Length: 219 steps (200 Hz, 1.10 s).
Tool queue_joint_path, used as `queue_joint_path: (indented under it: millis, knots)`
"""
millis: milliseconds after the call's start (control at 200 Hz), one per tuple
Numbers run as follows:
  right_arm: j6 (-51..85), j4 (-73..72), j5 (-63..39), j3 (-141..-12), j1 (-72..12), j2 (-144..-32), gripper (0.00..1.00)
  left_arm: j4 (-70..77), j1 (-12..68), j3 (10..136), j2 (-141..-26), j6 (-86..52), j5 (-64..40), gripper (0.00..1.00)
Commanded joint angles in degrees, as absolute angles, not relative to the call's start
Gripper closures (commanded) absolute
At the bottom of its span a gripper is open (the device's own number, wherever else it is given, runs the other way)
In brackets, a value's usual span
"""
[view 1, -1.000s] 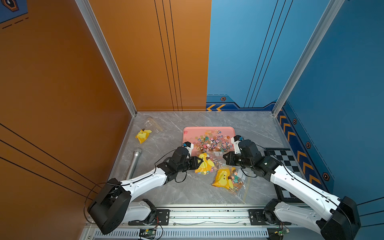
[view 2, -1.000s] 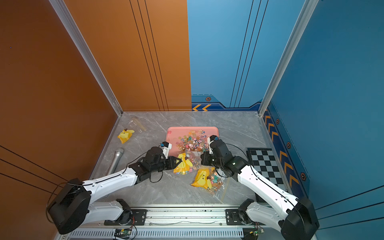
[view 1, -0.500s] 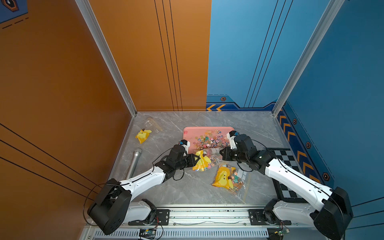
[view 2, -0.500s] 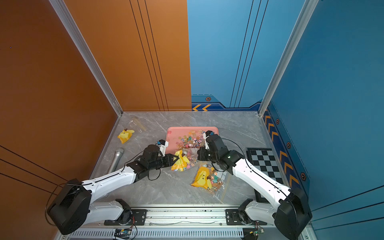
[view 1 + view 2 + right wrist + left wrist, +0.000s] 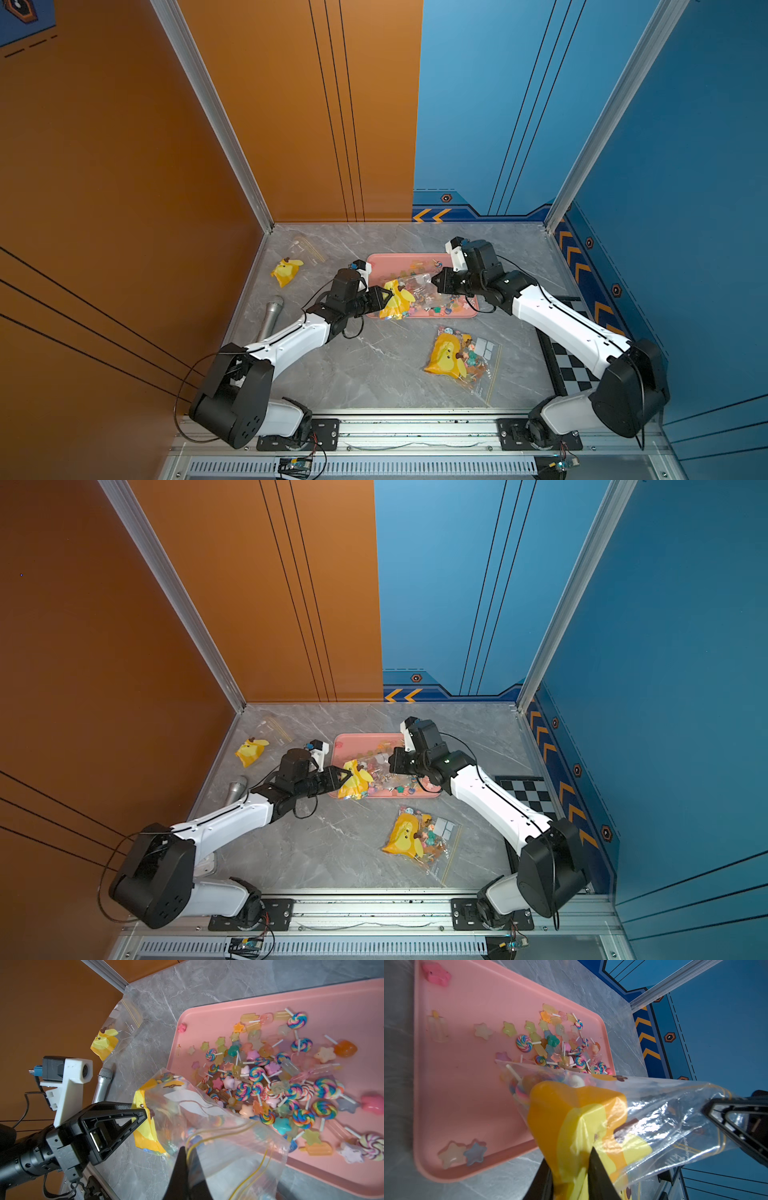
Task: Pour candies out of the ziploc bag
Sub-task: Pick up the ziploc bag from the center of the board.
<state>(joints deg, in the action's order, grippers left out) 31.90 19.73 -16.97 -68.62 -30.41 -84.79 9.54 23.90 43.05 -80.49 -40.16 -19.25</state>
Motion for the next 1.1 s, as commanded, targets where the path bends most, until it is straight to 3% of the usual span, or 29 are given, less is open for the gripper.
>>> queue_joint_path:
  millis: [0,455,1091]
  knots:
    - [30.0,18.7,-20.0,-73.3,-29.5,-87.6,1.00,10.9,21.6,46.7,-82.3,-38.0,-21.3,1.00]
    - [29.6,18.8,-22.9,-82.6,-27.5,-99.5,1.00,10.9,17.0,53.8,-89.6,-37.2,-23.6,1.00]
    - [29.7,20.3,-24.5,-89.7,-25.6,-105.9,1.00,6.5,14.0,60.8,-91.8,-35.1,-24.4,1.00]
